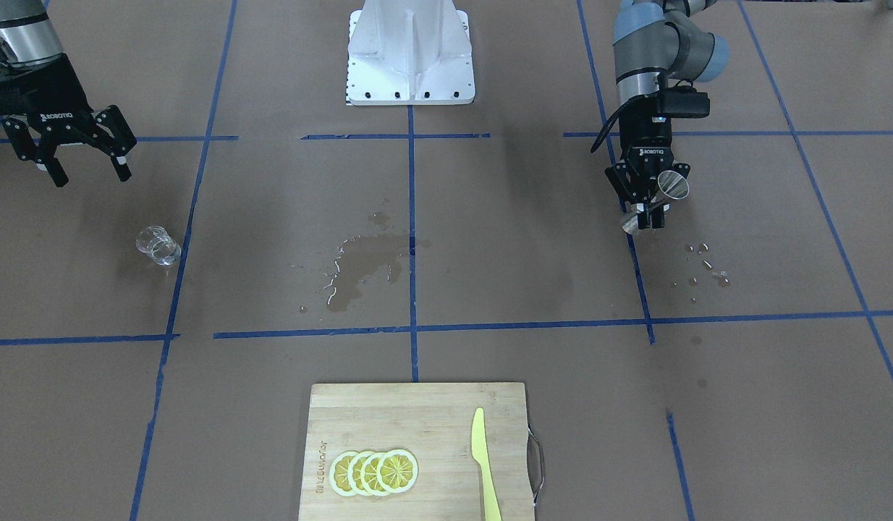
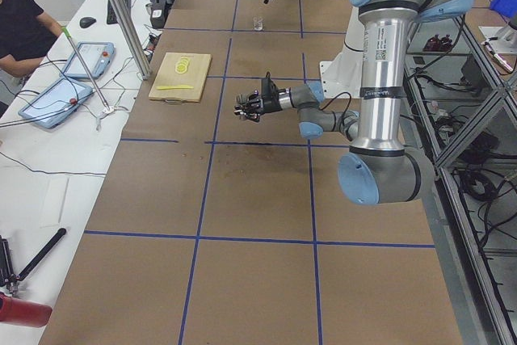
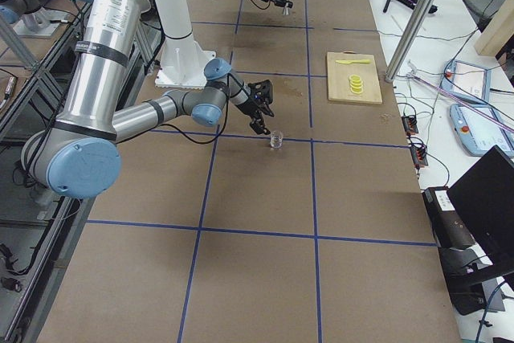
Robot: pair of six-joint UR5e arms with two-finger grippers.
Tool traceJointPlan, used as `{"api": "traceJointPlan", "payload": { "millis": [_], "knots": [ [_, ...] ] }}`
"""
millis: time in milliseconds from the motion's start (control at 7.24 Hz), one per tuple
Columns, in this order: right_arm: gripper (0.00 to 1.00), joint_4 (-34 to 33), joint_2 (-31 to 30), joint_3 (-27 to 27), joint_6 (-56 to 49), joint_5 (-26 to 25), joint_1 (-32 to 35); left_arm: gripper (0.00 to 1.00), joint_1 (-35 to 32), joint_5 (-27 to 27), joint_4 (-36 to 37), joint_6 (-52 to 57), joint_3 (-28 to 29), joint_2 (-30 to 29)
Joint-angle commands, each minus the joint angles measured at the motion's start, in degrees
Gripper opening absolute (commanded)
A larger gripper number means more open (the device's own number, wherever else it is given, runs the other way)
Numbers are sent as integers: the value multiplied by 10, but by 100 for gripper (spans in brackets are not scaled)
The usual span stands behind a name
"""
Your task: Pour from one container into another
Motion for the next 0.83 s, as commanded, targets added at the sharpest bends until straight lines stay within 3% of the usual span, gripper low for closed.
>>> {"api": "traceJointPlan", "payload": {
  "millis": [0,415,691],
  "knots": [
    [100,60,3,-47,12,-64,-38,0,-5,-2,-16,84,5,-20],
    [100,65,32,-74,6,-154,-76,0,-9,-9,-16,171,4,-41],
    [100,68,73,-136,10,-260,-118,0,-7,-14,-16,198,4,-50]
  ]
}}
